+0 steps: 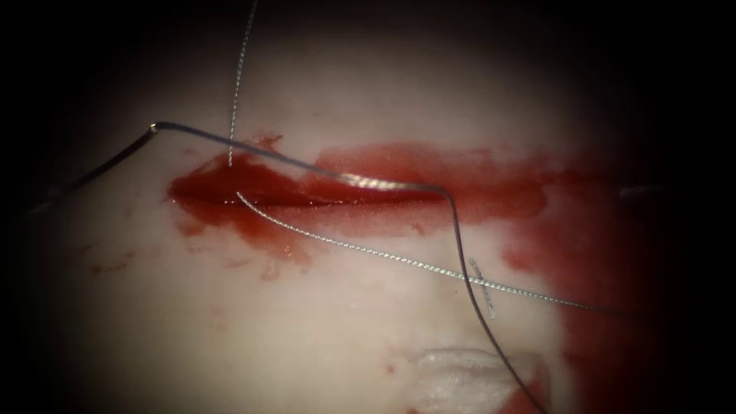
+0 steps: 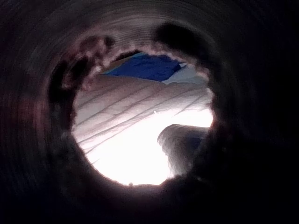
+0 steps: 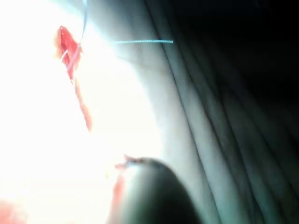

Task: Wound Closure

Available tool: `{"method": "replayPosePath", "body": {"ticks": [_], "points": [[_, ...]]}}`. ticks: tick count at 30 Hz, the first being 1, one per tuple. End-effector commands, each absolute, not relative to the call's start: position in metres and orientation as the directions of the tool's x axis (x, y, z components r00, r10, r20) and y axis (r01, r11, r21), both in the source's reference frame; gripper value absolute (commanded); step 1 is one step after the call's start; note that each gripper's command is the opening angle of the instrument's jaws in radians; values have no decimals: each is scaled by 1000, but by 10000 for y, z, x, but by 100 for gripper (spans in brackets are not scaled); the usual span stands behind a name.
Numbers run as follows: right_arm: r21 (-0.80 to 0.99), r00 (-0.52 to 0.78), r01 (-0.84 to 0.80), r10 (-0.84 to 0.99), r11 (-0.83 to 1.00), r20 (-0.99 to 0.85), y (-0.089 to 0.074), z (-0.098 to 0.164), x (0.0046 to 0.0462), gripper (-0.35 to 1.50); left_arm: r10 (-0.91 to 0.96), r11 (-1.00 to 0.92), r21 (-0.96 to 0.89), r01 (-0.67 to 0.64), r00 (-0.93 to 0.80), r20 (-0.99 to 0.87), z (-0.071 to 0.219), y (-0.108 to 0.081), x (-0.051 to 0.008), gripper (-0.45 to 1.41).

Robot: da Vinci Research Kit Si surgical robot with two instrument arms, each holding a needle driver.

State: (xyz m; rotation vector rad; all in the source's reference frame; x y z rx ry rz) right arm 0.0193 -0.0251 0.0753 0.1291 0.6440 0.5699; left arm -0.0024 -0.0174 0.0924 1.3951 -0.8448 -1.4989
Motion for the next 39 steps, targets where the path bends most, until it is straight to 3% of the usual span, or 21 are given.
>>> {"method": "replayPosePath", "body": {"ticks": [1,7,11,12,13,16,19,20,22,31,34,39], "points": [[312,642,-448,545,838,-539,-236,757,226,95,-928,-362,920,153,33,-371,920,-162,-29,-45],[358,644,-407,542,840,-540,-235,780,293,95,-928,-362,919,153,31,-371,920,-162,-30,-45],[421,655,-354,543,835,-526,-242,797,324,73,-928,-362,919,153,31,-371,920,-162,-30,-45],[428,656,-346,541,835,-525,-244,801,331,74,-928,-362,919,153,31,-371,920,-162,-31,-45],[431,660,-338,537,837,-526,-251,811,347,88,-928,-362,919,153,31,-371,920,-162,-31,-45],[460,670,-296,525,837,-524,-262,821,367,84,-928,-362,919,153,30,-371,920,-162,-31,-45],[482,684,-250,506,840,-526,-276,828,387,49,-928,-362,919,153,31,-371,920,-162,-31,-45],[490,689,-231,496,841,-528,-280,829,393,21,-928,-362,919,153,31,-371,920,-162,-31,-45],[492,695,-212,484,844,-531,-285,829,400,12,-928,-362,919,153,31,-371,920,-162,-31,-45],[504,712,-153,449,850,-540,-302,834,411,9,-928,-362,919,153,31,-371,920,-162,-31,-45],[509,717,-139,441,849,-540,-306,836,413,29,-928,-362,919,153,30,-371,920,-162,-31,-45],[523,727,-116,431,845,-534,-310,840,417,34,-928,-362,920,153,30,-370,920,-163,-31,-45]]}}
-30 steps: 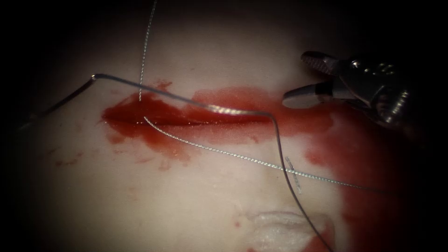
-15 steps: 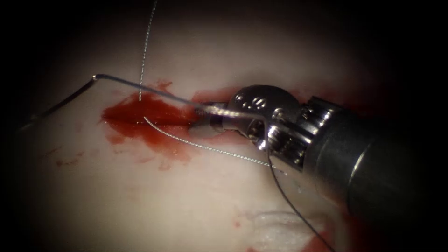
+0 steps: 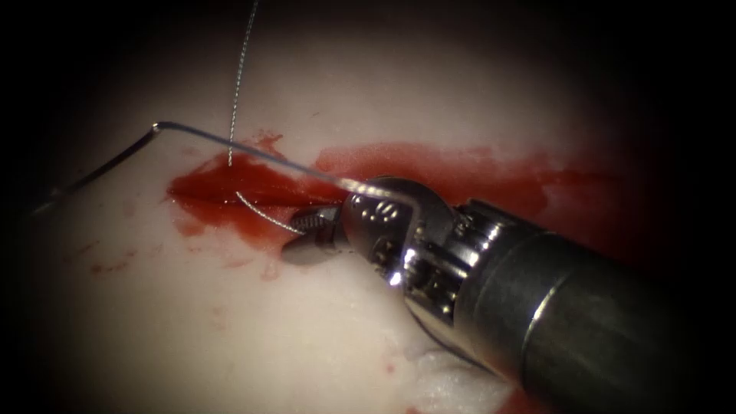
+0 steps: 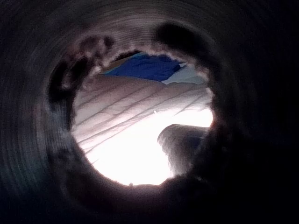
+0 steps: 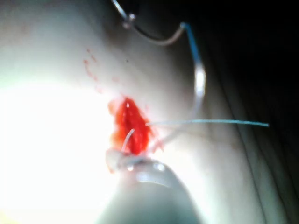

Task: Wound Closure

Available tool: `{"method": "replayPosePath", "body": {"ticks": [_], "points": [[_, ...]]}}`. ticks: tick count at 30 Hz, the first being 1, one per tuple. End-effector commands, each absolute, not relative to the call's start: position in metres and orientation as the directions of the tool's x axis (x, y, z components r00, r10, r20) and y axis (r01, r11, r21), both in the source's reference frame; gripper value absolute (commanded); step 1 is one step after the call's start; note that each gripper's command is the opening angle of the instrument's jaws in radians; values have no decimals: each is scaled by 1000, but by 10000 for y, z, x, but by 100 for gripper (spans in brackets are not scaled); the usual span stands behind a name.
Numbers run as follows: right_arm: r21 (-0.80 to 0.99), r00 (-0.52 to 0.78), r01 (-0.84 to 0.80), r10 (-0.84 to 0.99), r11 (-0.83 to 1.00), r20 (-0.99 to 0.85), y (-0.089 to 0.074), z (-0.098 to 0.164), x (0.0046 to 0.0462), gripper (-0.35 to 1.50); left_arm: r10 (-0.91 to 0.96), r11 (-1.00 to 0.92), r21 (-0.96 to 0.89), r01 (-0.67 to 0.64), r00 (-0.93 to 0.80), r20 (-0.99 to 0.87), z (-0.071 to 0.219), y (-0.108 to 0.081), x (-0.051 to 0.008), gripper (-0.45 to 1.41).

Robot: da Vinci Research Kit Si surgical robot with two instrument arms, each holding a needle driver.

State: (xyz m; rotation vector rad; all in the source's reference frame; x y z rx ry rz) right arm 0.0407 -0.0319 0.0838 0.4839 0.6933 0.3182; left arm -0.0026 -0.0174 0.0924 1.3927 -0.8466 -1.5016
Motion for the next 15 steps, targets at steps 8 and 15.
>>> {"method": "replayPosePath", "body": {"ticks": [8,15], "points": [[503,753,-117,407,856,-517,-309,845,417,51,-928,-362,920,153,30,-370,920,-163,-31,-45],[478,783,-140,393,867,-483,-309,847,415,-35,-928,-362,920,153,30,-370,920,-163,-31,-45]]}}
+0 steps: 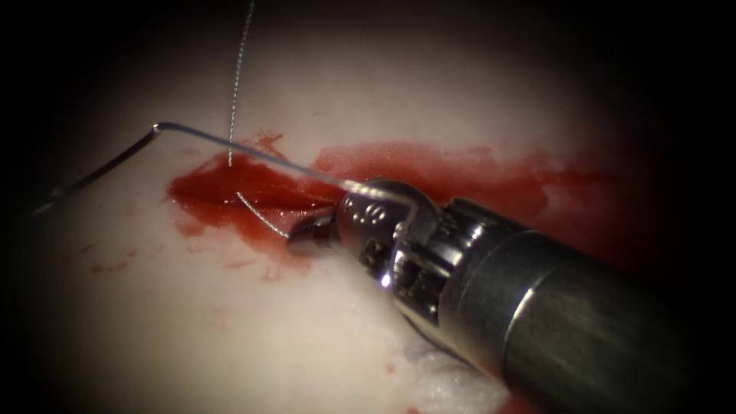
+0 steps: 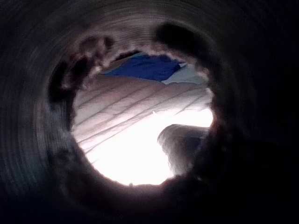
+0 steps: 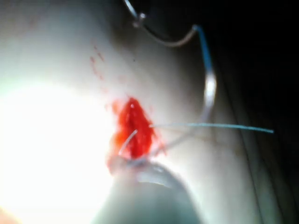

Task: Wound Closure

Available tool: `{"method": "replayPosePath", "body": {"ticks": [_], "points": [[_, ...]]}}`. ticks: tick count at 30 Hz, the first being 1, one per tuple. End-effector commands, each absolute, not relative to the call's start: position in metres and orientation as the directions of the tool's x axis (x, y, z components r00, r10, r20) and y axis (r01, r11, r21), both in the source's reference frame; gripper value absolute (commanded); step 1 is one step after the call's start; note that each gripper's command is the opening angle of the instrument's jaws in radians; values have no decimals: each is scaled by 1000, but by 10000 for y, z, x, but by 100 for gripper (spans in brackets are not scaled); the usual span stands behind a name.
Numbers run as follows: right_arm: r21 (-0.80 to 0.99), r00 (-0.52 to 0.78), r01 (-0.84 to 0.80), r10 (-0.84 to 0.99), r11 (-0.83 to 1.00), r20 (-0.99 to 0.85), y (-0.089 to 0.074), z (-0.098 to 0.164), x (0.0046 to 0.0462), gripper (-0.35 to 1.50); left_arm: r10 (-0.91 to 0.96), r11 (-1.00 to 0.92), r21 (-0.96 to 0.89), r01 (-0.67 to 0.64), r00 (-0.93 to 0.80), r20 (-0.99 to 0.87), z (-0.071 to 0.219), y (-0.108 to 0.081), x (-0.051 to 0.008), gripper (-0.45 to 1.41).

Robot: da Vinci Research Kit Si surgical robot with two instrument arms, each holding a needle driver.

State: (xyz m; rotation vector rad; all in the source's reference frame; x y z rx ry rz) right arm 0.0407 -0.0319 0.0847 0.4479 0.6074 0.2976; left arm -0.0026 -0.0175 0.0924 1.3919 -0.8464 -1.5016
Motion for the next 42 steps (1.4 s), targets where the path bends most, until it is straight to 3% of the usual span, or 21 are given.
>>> {"method": "replayPosePath", "body": {"ticks": [1,42], "points": [[482,782,-144,398,864,-481,-309,847,413,-35,-928,-362,920,153,30,-370,920,-163,-31,-45],[508,839,-32,299,861,-454,-337,818,345,-35,-928,-363,919,153,30,-371,919,-163,-31,-45]]}}
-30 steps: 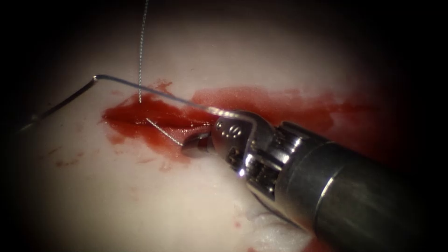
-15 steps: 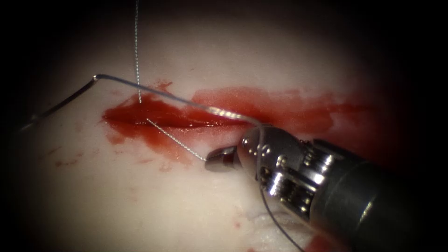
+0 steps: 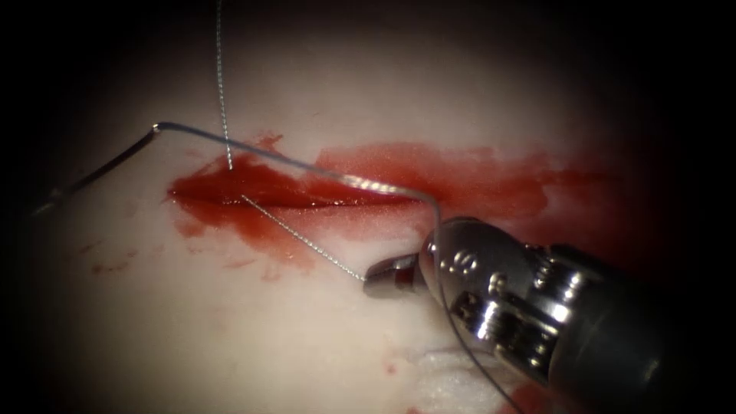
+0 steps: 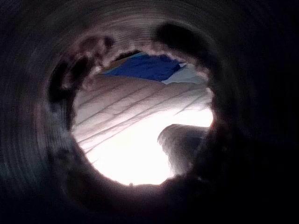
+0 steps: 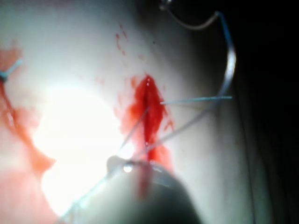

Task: Wound Closure

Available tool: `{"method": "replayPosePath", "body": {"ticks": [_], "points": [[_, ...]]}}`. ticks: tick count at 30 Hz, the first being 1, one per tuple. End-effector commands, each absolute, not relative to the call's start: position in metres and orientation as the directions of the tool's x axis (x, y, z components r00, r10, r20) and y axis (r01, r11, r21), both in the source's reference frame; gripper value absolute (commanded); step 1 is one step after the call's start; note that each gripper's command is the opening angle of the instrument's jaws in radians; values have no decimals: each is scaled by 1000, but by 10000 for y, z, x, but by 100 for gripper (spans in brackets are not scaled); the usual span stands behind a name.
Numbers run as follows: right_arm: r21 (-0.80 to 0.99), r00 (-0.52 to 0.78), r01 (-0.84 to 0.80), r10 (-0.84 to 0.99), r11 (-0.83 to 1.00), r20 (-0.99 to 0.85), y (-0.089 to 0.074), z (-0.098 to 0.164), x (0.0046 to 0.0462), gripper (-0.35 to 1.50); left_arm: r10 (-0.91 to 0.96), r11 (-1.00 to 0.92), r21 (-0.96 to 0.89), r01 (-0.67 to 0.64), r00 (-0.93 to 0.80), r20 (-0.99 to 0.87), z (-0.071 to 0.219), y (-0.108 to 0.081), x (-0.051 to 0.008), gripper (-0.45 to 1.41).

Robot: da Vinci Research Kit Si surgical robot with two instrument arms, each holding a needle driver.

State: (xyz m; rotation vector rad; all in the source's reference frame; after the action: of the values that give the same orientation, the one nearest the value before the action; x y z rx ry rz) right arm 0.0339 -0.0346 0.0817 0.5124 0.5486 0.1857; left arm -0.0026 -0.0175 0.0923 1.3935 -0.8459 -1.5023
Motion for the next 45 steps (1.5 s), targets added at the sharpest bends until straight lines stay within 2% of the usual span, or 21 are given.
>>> {"method": "replayPosePath", "body": {"ticks": [1,14,15,16,17,18,20,22,26,31,33,36,40,42,43,44,45], "points": [[512,839,-34,303,858,-451,-337,818,344,-35,-928,-363,919,153,30,-371,919,-163,-31,-45],[532,851,-32,302,846,-430,-340,815,339,-35,-929,-362,920,153,30,-370,920,-163,-31,-45],[529,850,-37,305,848,-430,-339,815,340,-23,-929,-361,920,154,29,-369,921,-163,-32,-45],[521,849,-47,308,852,-428,-338,814,341,29,-930,-360,920,152,25,-368,921,-163,-32,-45],[504,846,-63,314,861,-431,-336,813,343,71,-931,-359,920,156,16,-366,922,-163,-32,-45],[482,837,-87,326,872,-440,-331,810,344,96,-931,-362,917,169,-8,-366,923,-162,-33,-45],[469,819,-123,356,875,-450,-320,803,344,98,-929,-370,906,205,-54,-367,927,-161,-33,-45],[429,791,-154,371,890,-486,-301,792,340,108,-925,-379,894,239,-74,-372,932,-163,-30,-45],[377,761,-214,396,901,-514,-257,763,323,108,-925,-379,866,327,-124,-358,942,-161,-19,-45],[353,750,-286,437,891,-496,-208,718,282,111,-915,-403,799,447,-214,-342,959,-161,-9,-45],[337,754,-302,440,892,-488,-195,704,267,114,-912,-407,792,454,-247,-327,966,-163,-10,-45],[367,751,-317,468,875,-467,-187,684,248,91,-902,-427,784,451,-268,-338,973,-166,-14,-45],[516,739,-233,495,824,-456,-208,674,254,91,-889,-448,794,410,-296,-349,974,-166,-24,-45],[584,719,-151,494,798,-489,-223,674,266,76,-873,-473,802,365,-314,-373,973,-169,-30,-45],[611,695,-103,496,785,-521,-232,675,275,59,-869,-480,803,353,-320,-379,972,-170,-33,-45],[625,668,-67,500,778,-551,-239,675,282,32,-862,-487,808,331,-331,-384,972,-172,-37,-45],[631,627,-36,509,775,-589,-245,675,289,27,-857,-493,810,318,-340,-388,972,-173,-41,-45]]}}
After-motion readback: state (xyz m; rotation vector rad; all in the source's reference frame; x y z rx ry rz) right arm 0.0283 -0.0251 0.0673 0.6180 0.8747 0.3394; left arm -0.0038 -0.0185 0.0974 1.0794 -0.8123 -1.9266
